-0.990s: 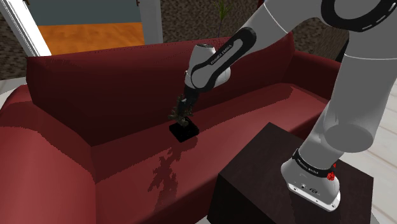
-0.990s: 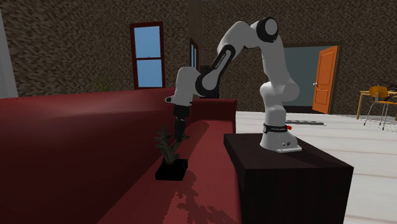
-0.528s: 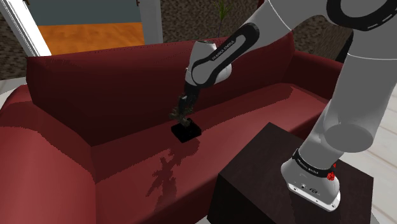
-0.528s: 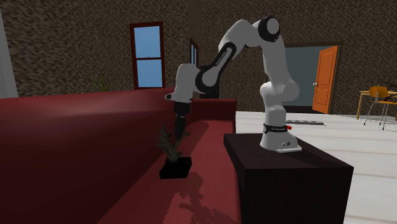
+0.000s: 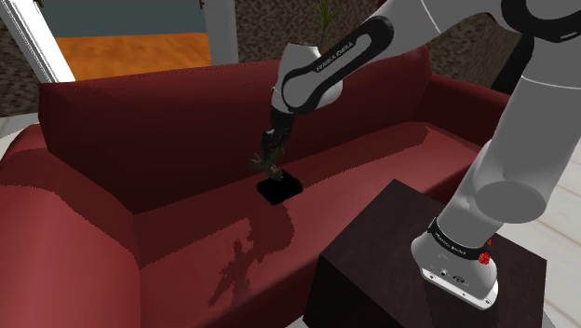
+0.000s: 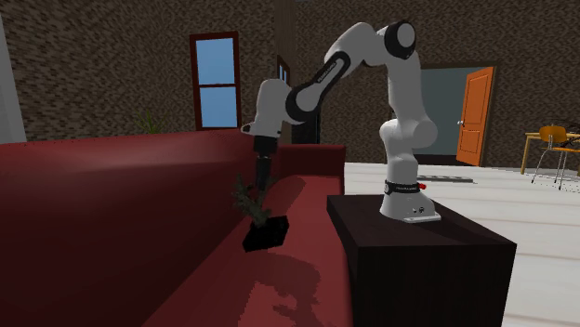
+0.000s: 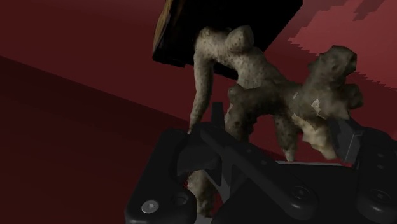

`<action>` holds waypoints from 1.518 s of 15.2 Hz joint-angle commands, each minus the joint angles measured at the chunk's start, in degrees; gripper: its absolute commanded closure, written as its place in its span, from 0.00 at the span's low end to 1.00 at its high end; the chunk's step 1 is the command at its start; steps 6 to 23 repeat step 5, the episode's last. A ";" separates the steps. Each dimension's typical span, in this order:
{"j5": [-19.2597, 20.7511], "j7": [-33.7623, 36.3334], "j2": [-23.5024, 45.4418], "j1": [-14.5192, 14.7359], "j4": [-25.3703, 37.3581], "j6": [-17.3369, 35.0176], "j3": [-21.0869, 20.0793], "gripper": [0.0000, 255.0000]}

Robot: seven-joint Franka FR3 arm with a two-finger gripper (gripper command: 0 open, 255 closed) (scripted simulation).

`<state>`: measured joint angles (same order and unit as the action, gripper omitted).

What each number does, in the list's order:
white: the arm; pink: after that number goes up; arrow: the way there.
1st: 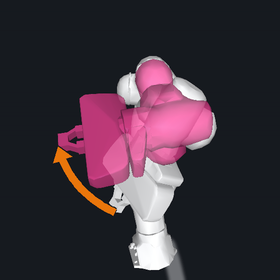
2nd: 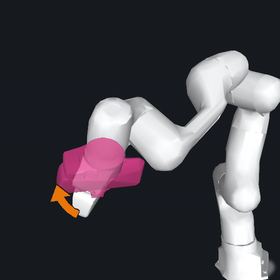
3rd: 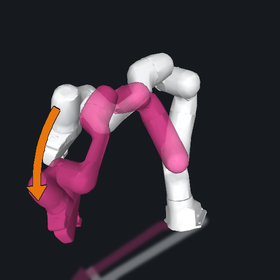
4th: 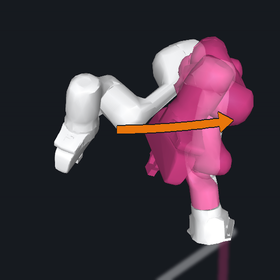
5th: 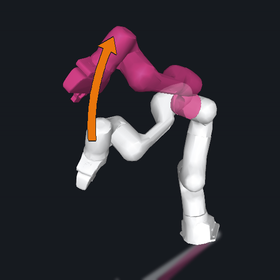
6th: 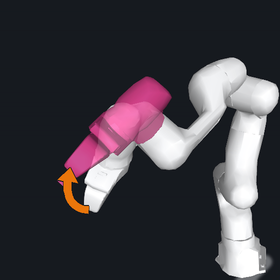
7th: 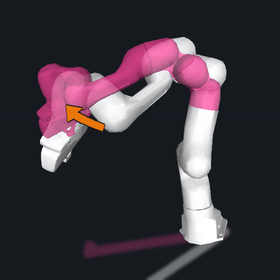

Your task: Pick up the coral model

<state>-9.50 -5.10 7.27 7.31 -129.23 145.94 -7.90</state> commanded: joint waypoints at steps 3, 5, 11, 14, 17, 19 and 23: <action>0.23 0.52 -2.05 0.00 1.07 -2.99 0.02 1.00; 0.23 0.53 -2.13 0.00 1.11 -3.10 0.03 1.00; 0.23 0.53 -2.13 0.00 1.11 -3.10 0.03 1.00; 0.23 0.53 -2.13 0.00 1.11 -3.10 0.03 1.00; 0.23 0.53 -2.13 0.00 1.11 -3.10 0.03 1.00; 0.23 0.53 -2.13 0.00 1.11 -3.10 0.03 1.00; 0.23 0.53 -2.13 0.00 1.11 -3.10 0.03 1.00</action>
